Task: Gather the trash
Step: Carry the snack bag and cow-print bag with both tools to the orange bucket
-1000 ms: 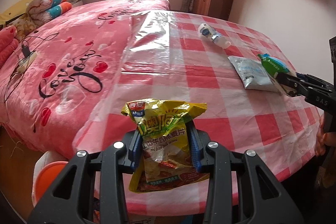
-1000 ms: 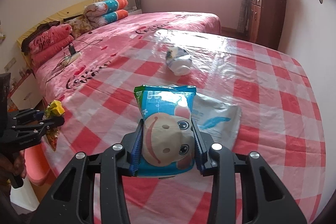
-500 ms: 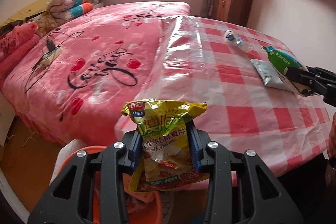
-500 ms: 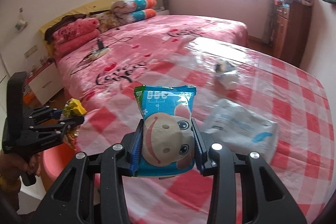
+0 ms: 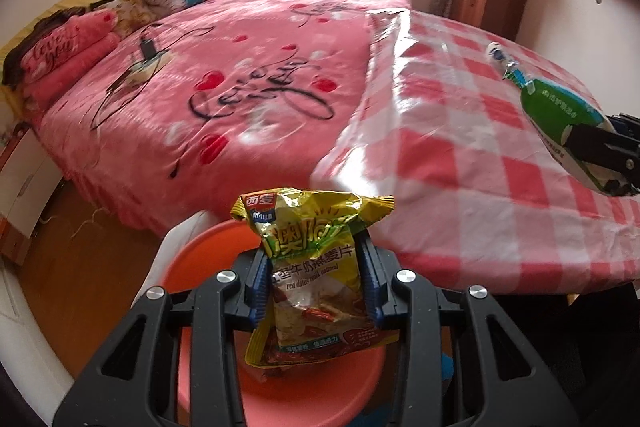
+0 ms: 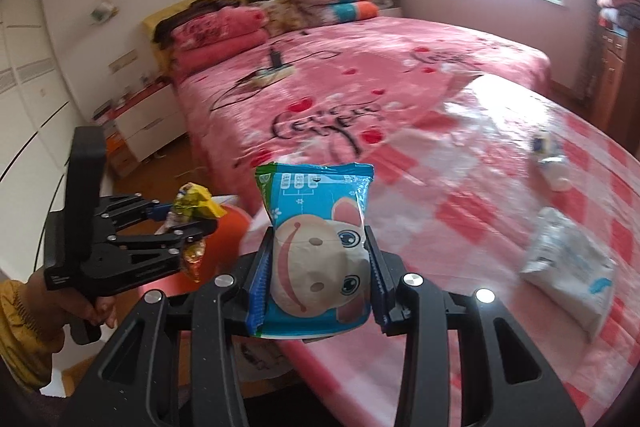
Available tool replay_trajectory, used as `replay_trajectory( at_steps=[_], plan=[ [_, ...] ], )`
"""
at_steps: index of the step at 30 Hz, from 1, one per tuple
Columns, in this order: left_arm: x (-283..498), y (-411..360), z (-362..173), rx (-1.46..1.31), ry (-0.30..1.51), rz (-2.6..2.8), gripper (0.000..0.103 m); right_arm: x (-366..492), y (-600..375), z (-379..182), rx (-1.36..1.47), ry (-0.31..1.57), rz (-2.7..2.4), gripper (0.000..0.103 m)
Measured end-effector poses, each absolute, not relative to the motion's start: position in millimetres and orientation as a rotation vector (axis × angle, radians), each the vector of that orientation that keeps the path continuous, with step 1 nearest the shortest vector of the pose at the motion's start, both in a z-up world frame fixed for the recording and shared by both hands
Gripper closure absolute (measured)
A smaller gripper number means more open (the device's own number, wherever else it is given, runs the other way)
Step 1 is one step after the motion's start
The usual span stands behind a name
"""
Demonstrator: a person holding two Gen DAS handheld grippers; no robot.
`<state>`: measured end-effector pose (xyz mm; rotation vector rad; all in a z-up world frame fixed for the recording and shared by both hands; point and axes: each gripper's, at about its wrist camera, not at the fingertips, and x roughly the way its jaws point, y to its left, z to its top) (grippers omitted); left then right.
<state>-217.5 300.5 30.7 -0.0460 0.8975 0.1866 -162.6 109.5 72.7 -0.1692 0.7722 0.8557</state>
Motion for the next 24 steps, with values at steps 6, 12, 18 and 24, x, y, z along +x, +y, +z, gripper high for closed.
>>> replay_trajectory(
  at_steps=[6,12,18,24],
  plan=[
    [-232,319,18,-0.063,0.930,0.237,0.063,-180,146,68,-0.226,0.779,0.942,0.061],
    [-244,336,4,-0.090,0.960,0.282,0.063,-189,176,57,-0.265,0.809,1.010,0.061],
    [-254,349,-8,-0.112,0.985,0.312,0.063,-196,198,43,-0.299,0.838,1.057,0.061],
    [-259,362,-24,-0.135,1.017,0.338,0.063,-201,217,30,-0.324,0.869,1.088,0.061]
  ],
)
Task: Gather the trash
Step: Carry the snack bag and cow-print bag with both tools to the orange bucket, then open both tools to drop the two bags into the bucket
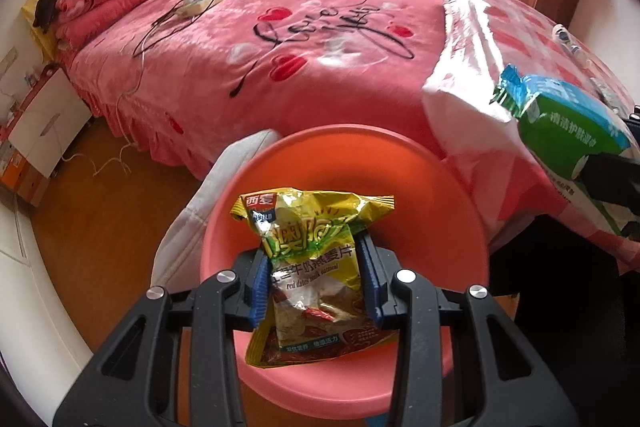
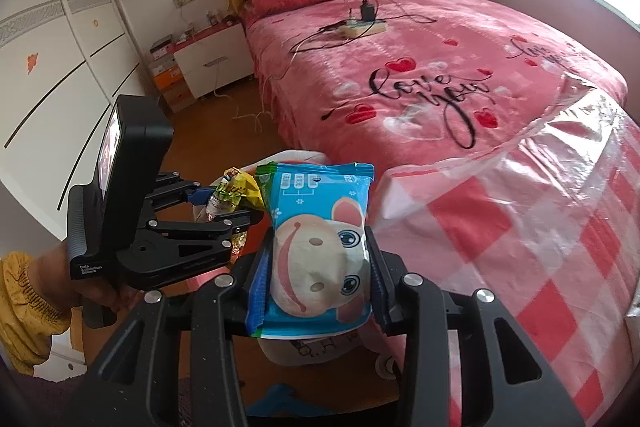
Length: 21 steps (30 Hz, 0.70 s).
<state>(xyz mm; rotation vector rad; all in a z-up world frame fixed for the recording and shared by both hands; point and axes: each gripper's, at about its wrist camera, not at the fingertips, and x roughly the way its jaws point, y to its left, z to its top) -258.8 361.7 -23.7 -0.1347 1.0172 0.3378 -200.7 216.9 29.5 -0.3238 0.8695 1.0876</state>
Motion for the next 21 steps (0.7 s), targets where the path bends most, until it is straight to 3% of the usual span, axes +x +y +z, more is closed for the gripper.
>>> replay_trajectory(
  at_steps=[18,21],
  plan=[
    [-263,376,-52,-0.161,1.074,0.363,0.063,-203,247,-10,-0.384,0.957,1.124,0.061],
    [-262,378,-59,-0.171,1.097,0.369,0.056,-203,249,-15,-0.376,0.968,1.136,0.056]
  ],
)
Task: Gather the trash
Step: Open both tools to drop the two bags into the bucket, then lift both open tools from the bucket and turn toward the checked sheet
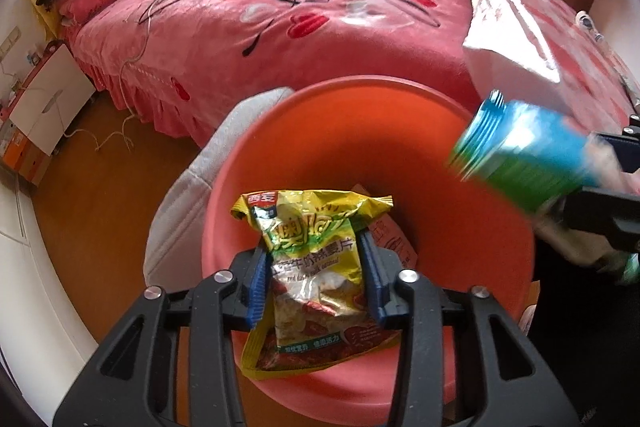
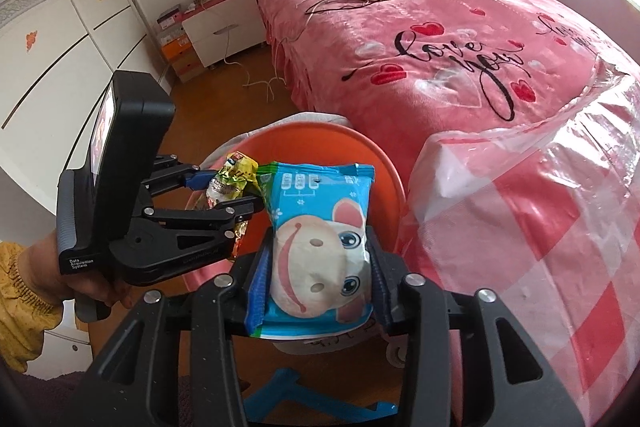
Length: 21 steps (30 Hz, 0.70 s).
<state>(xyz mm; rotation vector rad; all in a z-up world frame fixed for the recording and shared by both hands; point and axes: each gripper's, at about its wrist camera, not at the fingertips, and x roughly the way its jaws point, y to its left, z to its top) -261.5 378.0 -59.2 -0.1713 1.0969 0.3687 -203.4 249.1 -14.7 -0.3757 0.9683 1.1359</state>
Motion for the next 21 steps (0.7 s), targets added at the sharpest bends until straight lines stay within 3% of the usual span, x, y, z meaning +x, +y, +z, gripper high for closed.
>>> replay_trajectory(
  at_steps=[2,4,9,11,21],
  plan=[
    [-261,380,-65,-0.178,1.114,0.385,0.034,-203,246,-15,-0.357,0.963,1.134,0.033],
    [-263,381,-65,-0.173,1.104,0.408,0.027,-203,240,-14,-0.340,0.951,1.129,0.023],
    [-262,382,-58,-0.167,1.084,0.411,0.021,-208,229,-9,-0.332,0.920,1.125,0.022],
    [-262,381,-55,-0.160,1.076,0.415,0.020,-213,226,-7,-0.359,0.890,1.095,0.011],
    [-259,370,-39,-0.136,1.031,0.400,0.020,-201,195,9,-0.236,0.864,1.065,0.011]
  ],
)
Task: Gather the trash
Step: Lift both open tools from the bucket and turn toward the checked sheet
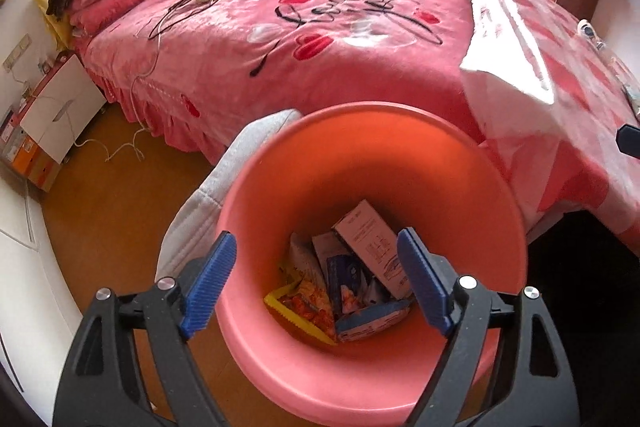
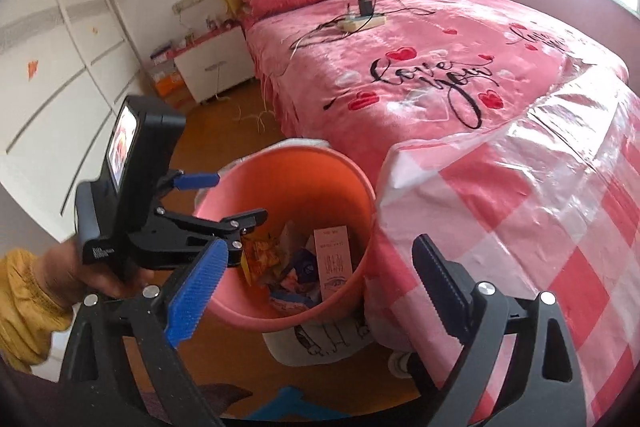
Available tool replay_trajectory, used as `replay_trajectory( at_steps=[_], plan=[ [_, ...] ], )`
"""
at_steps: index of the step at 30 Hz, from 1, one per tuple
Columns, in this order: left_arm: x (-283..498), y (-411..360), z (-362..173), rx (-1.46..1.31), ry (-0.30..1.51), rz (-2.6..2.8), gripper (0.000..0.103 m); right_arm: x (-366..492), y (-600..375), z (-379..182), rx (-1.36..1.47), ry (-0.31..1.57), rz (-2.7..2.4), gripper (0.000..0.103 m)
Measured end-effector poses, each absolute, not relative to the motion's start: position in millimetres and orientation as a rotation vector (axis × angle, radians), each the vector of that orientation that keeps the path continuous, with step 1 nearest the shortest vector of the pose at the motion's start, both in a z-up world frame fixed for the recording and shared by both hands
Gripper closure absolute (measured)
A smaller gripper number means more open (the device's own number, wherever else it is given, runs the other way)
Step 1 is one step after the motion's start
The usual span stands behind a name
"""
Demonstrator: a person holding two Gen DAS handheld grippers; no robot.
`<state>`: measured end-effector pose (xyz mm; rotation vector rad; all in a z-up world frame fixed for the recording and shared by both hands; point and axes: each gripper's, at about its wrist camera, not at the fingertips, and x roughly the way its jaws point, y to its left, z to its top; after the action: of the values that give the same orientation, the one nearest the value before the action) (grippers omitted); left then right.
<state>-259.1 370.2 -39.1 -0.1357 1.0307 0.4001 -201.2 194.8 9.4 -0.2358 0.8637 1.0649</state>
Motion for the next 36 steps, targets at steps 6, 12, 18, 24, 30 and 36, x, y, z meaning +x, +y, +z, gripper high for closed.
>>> replay_trajectory(
  at_steps=[6,12,18,24,30,36],
  plan=[
    [-254,357,-25,-0.114,0.995,0.376,0.020,-195,179,17,-0.184,0.854,1.029,0.010],
    [-247,346,-14,-0.097,0.974,0.362,0.019,-196,167,23,-0.159,0.832,1.015,0.009],
    [-242,334,-5,-0.069,0.964,0.353,0.019,-195,150,27,-0.122,0.814,0.998,0.009],
    [-236,320,4,-0.038,0.954,0.349,0.019,-191,131,31,-0.081,0.799,0.978,0.009],
    [-232,306,10,-0.003,0.948,0.334,0.019,-196,118,35,-0.071,0.779,0.965,0.009],
    [-227,294,17,0.025,0.938,0.325,0.019,-196,102,39,-0.052,0.757,0.948,0.009]
  ],
)
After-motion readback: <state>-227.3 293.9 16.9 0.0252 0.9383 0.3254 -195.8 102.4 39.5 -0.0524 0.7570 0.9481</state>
